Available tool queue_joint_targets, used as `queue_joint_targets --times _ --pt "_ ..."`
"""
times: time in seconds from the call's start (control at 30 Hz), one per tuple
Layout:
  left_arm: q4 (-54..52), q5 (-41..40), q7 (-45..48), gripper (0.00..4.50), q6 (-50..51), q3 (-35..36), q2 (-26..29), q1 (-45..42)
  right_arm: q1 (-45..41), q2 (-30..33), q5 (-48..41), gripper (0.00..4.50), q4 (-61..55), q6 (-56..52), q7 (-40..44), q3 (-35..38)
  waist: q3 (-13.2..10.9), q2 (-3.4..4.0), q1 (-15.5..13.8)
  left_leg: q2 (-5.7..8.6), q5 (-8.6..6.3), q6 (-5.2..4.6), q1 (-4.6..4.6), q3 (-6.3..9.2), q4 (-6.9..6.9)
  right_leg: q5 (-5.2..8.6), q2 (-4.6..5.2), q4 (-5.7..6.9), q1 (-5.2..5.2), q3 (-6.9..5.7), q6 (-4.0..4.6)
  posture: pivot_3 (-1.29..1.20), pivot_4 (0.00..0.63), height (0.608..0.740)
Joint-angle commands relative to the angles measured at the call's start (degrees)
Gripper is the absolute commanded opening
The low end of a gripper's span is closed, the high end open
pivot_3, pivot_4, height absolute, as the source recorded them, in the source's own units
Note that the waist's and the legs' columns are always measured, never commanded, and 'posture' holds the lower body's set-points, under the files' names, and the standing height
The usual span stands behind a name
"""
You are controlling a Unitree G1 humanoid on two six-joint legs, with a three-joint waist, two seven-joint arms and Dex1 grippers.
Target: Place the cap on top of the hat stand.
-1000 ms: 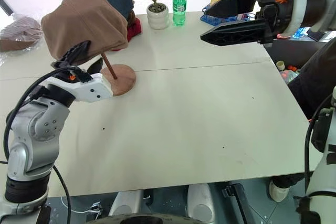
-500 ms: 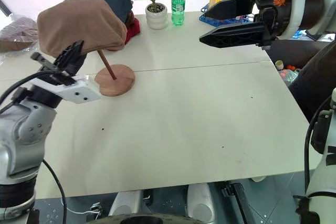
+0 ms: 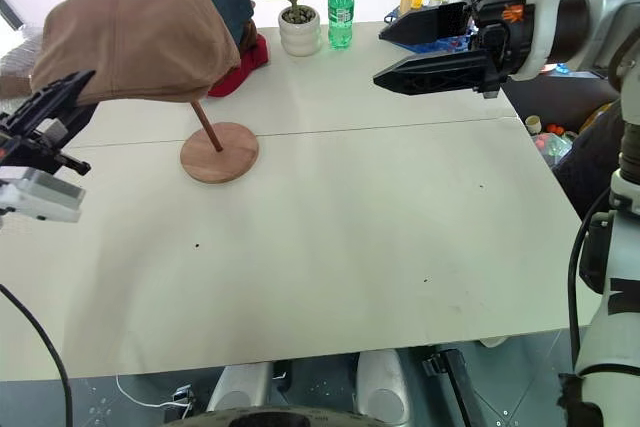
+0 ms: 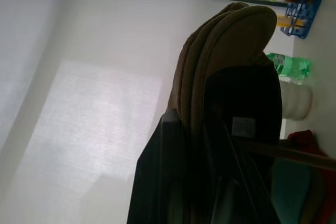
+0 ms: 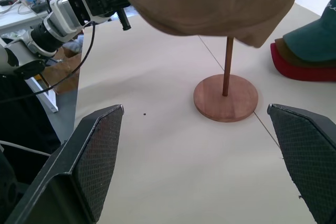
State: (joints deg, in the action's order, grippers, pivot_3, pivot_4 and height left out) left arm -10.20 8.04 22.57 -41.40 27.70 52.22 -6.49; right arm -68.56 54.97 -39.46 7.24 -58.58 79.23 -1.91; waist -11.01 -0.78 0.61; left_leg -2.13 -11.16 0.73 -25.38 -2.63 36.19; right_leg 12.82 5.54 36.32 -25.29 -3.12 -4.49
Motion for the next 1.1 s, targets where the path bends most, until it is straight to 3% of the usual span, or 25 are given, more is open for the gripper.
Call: queue_joint_targets --times 0.03,0.3,0.63,0.77,0.93,0.97,1.1 --pt "8.2 -5.9 2.9 0.07 -7.5 -0.7 4.6 -2.4 -2.8 0.2 0.2 4.5 0.3 0.7 0.8 0.8 0.0 0.01 0.1 -0.01 0.0 0.0 0.0 -0.01 -0.01 0.0 0.0 0.0 -0.01 0.0 0.0 0.0 0.15 0.74" --pt "25.5 -11.4 9.9 0.07 -21.5 -8.7 10.9 -9.1 -3.3 0.4 0.6 4.5 0.0 -0.1 1.5 0.4 0.0 0.02 0.1 -0.02 0.0 0.01 -0.01 -0.06 -0.05 0.0 0.01 -0.02 -0.05 0.01 0.0 0.0 0.15 0.74" --pt "39.9 -12.3 13.8 0.07 -32.7 -17.1 13.0 -15.7 -3.0 0.9 0.5 4.5 -0.8 -1.3 1.0 0.8 0.0 0.02 0.1 -0.04 0.0 0.01 -0.02 -0.1 -0.05 -0.01 0.0 -0.01 -0.05 0.01 -0.02 0.0 0.15 0.74" --pt "42.1 -12.3 13.2 1.57 -33.6 -17.4 13.1 -16.2 -2.8 0.9 0.3 4.5 -1.3 -1.7 0.6 1.1 0.0 0.02 0.2 -0.06 0.0 0.01 -0.01 -0.11 -0.07 -0.02 0.0 -0.01 -0.06 0.01 -0.02 0.0 0.15 0.74" --pt "40.8 -11.1 11.7 4.22 -32.0 -14.6 13.4 -13.6 -2.3 0.9 0.4 4.5 -1.2 -1.3 0.5 1.4 0.0 0.02 0.2 -0.06 0.0 0.01 -0.01 -0.11 -0.07 -0.02 0.0 -0.01 -0.06 0.01 -0.03 0.0 0.15 0.74" --pt "39.3 -11.4 11.4 4.46 -31.2 -13.6 13.6 -12.0 -2.2 0.8 0.4 4.5 -1.1 -1.1 0.5 1.3 0.0 0.02 0.2 -0.07 0.0 0.01 -0.01 -0.11 -0.07 -0.02 0.0 -0.01 -0.06 0.01 -0.03 0.0 0.15 0.74" --pt "30.2 -13.8 10.8 4.46 -25.8 -7.3 13.9 -2.2 -1.8 0.3 0.6 4.5 -0.8 -0.2 0.9 1.1 0.0 0.03 0.3 -0.17 -0.01 0.01 -0.02 -0.13 -0.1 -0.02 0.0 -0.01 -0.09 0.01 -0.02 0.0 0.15 0.74"
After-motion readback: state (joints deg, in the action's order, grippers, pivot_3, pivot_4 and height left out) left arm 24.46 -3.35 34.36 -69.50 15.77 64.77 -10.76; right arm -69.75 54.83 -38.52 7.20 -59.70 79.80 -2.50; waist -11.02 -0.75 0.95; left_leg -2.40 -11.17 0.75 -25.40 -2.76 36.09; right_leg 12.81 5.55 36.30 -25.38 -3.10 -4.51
